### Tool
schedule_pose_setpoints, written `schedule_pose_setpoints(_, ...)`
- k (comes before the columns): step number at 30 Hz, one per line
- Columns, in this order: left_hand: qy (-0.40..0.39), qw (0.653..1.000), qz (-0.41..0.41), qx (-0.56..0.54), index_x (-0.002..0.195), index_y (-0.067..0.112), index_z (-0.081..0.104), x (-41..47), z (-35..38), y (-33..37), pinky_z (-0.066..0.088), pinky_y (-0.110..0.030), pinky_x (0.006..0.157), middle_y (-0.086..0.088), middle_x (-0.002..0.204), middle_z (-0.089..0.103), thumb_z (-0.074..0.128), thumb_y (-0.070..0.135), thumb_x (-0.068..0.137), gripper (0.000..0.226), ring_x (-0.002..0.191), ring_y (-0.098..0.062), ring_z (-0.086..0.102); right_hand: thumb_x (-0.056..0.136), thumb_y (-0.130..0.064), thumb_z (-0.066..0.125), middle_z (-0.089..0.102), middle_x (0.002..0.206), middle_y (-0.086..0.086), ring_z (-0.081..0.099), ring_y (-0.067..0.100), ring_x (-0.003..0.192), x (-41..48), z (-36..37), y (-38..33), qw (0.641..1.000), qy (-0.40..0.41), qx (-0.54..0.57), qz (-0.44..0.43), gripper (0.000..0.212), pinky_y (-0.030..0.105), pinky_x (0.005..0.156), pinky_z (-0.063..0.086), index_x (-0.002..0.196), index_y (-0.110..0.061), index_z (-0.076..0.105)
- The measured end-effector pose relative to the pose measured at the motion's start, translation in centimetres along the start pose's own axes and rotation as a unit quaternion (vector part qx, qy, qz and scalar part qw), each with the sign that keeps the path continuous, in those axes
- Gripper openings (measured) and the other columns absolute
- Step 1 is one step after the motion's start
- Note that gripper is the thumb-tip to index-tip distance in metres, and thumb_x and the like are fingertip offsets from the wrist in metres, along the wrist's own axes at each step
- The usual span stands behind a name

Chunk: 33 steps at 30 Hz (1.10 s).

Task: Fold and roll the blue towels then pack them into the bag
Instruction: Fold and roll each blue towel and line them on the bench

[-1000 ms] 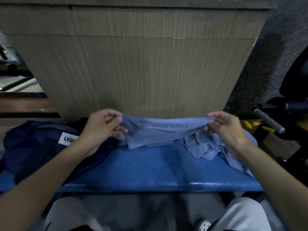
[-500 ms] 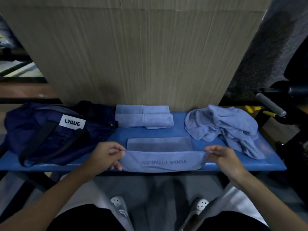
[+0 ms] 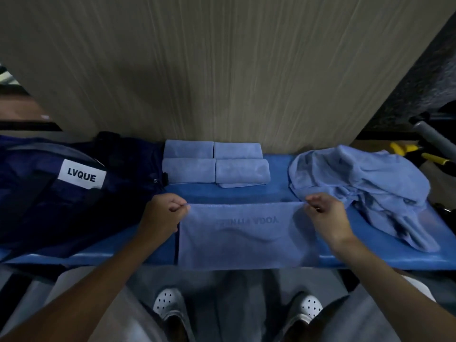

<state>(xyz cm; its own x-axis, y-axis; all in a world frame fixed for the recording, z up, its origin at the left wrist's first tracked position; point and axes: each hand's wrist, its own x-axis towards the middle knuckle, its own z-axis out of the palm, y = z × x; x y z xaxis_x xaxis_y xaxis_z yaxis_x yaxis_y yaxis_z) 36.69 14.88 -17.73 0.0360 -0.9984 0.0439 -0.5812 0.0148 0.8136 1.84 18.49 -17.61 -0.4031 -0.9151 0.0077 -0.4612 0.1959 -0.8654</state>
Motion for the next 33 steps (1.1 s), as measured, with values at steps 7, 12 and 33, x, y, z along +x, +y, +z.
schedule_pose_setpoints(7, 0.002, 0.999, -0.01, 0.032, 0.074, 0.014, 0.068, 1.8, 1.8, -2.2, 0.055, -0.036, 0.058, 0.004, 0.067, 0.066, 0.069, 0.008, 0.087, 0.014, 0.058, -0.013, 0.063, 0.089, 0.002, 0.059, 0.064, 0.092, 0.005, 0.058, 0.017, 0.091, 2.2, 2.0, 1.9, 0.997, -0.012, -0.064, -0.029, 0.019, 0.013, 0.071, 0.04, 0.107, 0.0, 0.063)
schedule_pose_setpoints(12, 0.017, 0.998, 0.0, 0.053, 0.082, 0.015, 0.069, 2.0, 2.4, -2.4, 0.049, -0.02, 0.064, 0.011, 0.077, 0.066, 0.07, 0.012, 0.087, 0.006, 0.074, -0.002, 0.062, 0.088, 0.0, 0.062, 0.066, 0.089, 0.005, 0.06, 0.018, 0.088, 2.8, 2.4, 2.8, 0.995, 0.004, -0.086, -0.047, 0.016, 0.025, 0.078, 0.042, 0.103, 0.0, 0.066)
schedule_pose_setpoints(33, -0.165, 0.863, 0.266, 0.397, 0.152, 0.029, 0.031, -2.7, 7.6, -1.6, 0.016, -0.05, 0.119, 0.001, 0.162, 0.022, 0.024, 0.05, 0.1, 0.057, 0.151, -0.019, 0.013, 0.1, -0.055, 0.007, 0.029, 0.157, 0.004, 0.024, 0.022, 0.146, -3.7, 6.5, 2.4, 0.818, -0.188, -0.459, -0.291, 0.064, 0.05, 0.114, 0.017, 0.148, -0.025, 0.036)
